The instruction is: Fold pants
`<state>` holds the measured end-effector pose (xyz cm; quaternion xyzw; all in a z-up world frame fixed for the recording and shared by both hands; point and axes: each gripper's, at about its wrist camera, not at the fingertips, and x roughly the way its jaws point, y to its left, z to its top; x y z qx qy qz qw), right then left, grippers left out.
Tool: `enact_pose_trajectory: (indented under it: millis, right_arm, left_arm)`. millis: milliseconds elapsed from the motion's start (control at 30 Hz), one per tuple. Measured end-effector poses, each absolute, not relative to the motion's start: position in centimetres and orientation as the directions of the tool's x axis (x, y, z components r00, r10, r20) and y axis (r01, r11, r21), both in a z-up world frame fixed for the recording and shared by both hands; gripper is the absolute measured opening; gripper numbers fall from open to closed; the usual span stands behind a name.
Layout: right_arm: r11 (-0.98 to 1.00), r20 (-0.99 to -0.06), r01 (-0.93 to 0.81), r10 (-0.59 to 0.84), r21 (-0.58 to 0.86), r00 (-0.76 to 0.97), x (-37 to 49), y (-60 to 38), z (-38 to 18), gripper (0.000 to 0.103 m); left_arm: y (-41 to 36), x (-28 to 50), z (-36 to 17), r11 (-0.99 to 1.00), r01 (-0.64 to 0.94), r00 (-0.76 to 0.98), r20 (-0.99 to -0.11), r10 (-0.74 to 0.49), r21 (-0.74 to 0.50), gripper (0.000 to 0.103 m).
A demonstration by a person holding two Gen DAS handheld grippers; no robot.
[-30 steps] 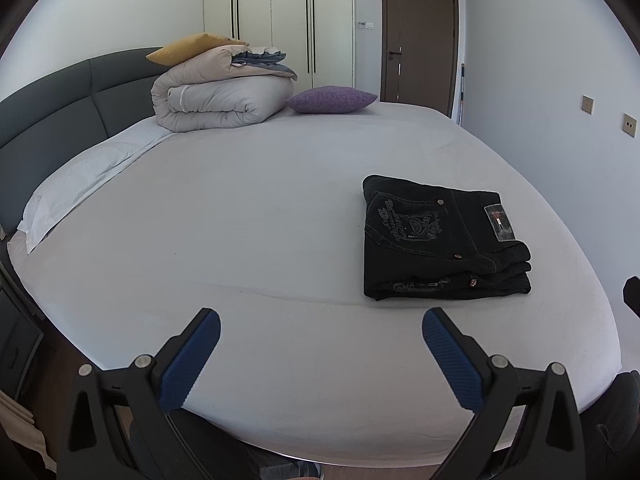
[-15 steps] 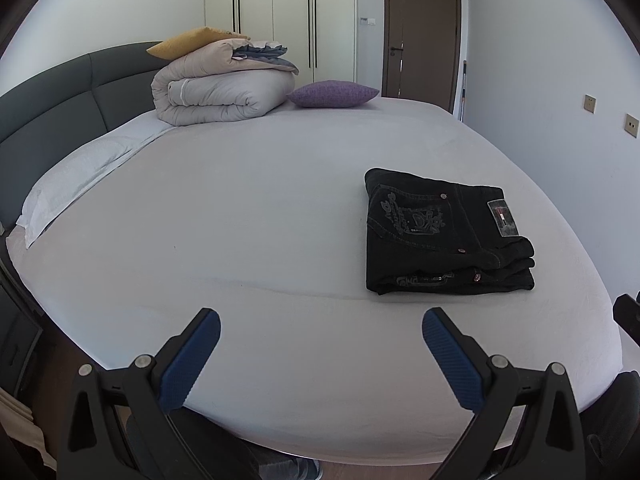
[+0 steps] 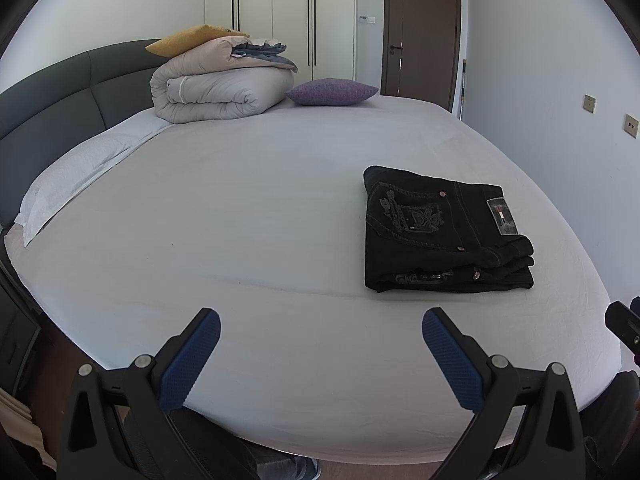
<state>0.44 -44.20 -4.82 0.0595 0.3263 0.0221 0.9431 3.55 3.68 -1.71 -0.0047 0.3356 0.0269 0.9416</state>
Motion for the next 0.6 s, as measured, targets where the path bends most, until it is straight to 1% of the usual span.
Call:
enact_pose_trajectory:
  millis: [600]
  right_arm:
    - [0.992, -0.628, -0.003, 0.082, 0.125, 0.774, 1.17, -43.09, -5.70, 0.103]
  left_arm:
    - [3.71, 3.56, -1.98, 0.999, -0.052, 0.771, -0.635, 0.045, 0.007, 0.103]
